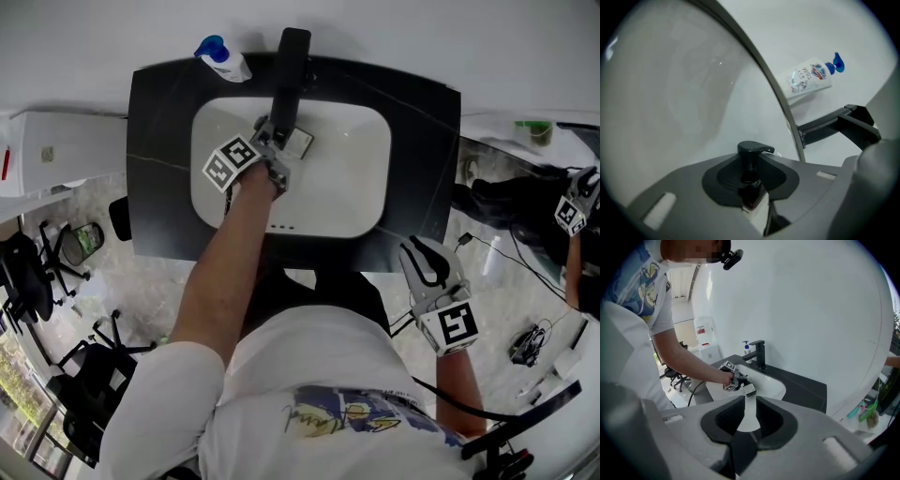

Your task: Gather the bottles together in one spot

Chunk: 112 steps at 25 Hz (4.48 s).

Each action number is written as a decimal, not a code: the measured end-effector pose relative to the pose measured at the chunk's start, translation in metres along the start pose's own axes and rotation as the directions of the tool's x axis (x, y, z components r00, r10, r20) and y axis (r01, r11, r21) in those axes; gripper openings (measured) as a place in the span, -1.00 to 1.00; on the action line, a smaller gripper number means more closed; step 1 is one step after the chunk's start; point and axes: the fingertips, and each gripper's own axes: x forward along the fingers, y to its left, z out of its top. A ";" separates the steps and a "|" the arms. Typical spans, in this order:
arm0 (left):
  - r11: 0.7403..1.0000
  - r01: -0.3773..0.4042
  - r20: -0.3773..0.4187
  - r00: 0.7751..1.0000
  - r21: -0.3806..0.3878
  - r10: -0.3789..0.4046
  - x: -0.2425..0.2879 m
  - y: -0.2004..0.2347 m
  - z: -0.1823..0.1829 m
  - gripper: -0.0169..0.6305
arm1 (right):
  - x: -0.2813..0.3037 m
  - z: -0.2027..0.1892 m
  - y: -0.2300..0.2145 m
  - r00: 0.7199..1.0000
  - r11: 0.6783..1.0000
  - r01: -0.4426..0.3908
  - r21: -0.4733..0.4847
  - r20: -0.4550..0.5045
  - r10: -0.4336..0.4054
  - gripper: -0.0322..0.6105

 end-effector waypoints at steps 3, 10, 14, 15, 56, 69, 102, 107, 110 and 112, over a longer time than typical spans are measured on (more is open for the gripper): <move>0.996 0.020 -0.011 1.000 0.091 -0.019 -0.011 -0.012 -0.004 -0.69 | -0.002 0.004 0.008 1.000 1.000 0.002 -0.004 0.008 -0.002 -0.67; 0.911 0.058 -0.053 0.998 0.408 -0.040 -0.042 -0.036 -0.006 -0.69 | -0.003 0.011 0.030 0.999 1.000 0.009 -0.005 0.036 -0.009 -0.67; 0.825 0.072 -0.072 0.997 0.561 -0.038 -0.065 -0.049 0.000 -0.69 | -0.002 0.015 0.043 0.999 1.000 0.010 -0.007 0.052 -0.009 -0.67; 0.803 0.084 -0.079 0.996 0.591 -0.045 -0.071 -0.054 0.002 -0.69 | -0.001 0.017 0.046 0.998 1.000 0.010 -0.008 0.057 -0.010 -0.67; 0.227 0.198 -0.136 0.955 0.953 -0.265 -0.078 -0.144 0.207 -0.69 | 0.005 0.022 0.119 0.984 0.984 0.180 0.017 0.014 -0.180 -0.67; 0.201 0.182 -0.119 0.950 0.963 -0.289 -0.077 -0.139 0.209 -0.57 | 0.015 0.032 0.139 0.982 0.982 0.188 -0.005 0.022 -0.188 -0.67; 0.102 0.367 -0.337 0.913 0.925 -0.228 -0.319 -0.088 0.063 -0.93 | 0.030 0.074 0.206 0.981 0.989 0.115 -0.097 0.168 -0.097 -0.84; 0.115 0.444 -0.415 0.885 0.888 -0.213 -0.356 -0.094 0.013 -0.94 | 0.020 0.062 0.210 0.982 0.991 0.106 -0.084 0.168 -0.090 -0.90; 0.117 0.496 -0.468 0.860 0.861 -0.202 -0.379 -0.094 -0.021 -0.94 | 0.010 0.052 0.215 0.983 0.991 0.106 -0.085 0.162 -0.091 -0.90; 0.115 0.524 -0.498 0.845 0.844 -0.196 -0.395 -0.095 -0.040 -0.94 | 0.001 0.049 0.220 0.982 0.990 0.106 -0.092 0.167 -0.090 -0.90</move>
